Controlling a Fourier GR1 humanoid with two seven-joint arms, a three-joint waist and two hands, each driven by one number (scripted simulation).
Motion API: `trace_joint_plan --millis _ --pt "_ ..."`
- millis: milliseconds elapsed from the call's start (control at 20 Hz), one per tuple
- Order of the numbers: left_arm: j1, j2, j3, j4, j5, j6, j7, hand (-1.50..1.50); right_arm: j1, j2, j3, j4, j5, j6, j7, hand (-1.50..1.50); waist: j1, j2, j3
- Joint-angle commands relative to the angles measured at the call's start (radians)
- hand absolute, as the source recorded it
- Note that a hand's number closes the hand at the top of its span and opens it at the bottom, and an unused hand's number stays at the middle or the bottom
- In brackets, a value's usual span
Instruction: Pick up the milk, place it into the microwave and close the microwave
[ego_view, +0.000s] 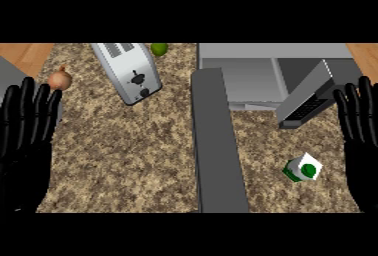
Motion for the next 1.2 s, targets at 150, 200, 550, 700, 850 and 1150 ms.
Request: trace_joint_plan --millis 150,200,550,700,850,1150 --pt "0.003 0.030 0.037 0.030 -0.033 -0.002 -0.009 -1.50 -0.022 0.063 0.024 0.049 0.242 -0.253 -0.001 -1.50 0.016 -0.007 0.015" --pt "0.002 0.039 0.027 0.011 -0.052 0.000 0.011 -1.50 -0.017 0.063 0.074 0.005 0.305 -0.343 0.047 -1.50 0.016 -0.009 0.015" --pt "0.076 -0.048 0.015 0.042 0.056 0.004 0.030 -1.50 -0.067 0.064 0.282 0.051 0.187 -0.450 0.099 -1.50 0.015 -0.008 0.016" --pt "0.153 -0.038 0.018 -0.025 0.066 -0.021 0.036 -1.50 -0.046 0.064 0.360 0.035 0.248 -0.507 0.128 -1.50 0.015 -0.009 0.016" --pt "0.243 -0.007 0.072 -0.060 0.153 -0.093 0.001 -1.50 -0.014 0.064 0.345 0.066 0.276 -0.580 0.072 -1.50 0.017 -0.010 0.015" --pt "0.303 -0.032 0.061 -0.030 0.127 -0.117 -0.083 -1.50 0.088 0.052 0.331 -0.023 0.364 -0.577 0.130 -1.50 0.012 -0.010 0.015"
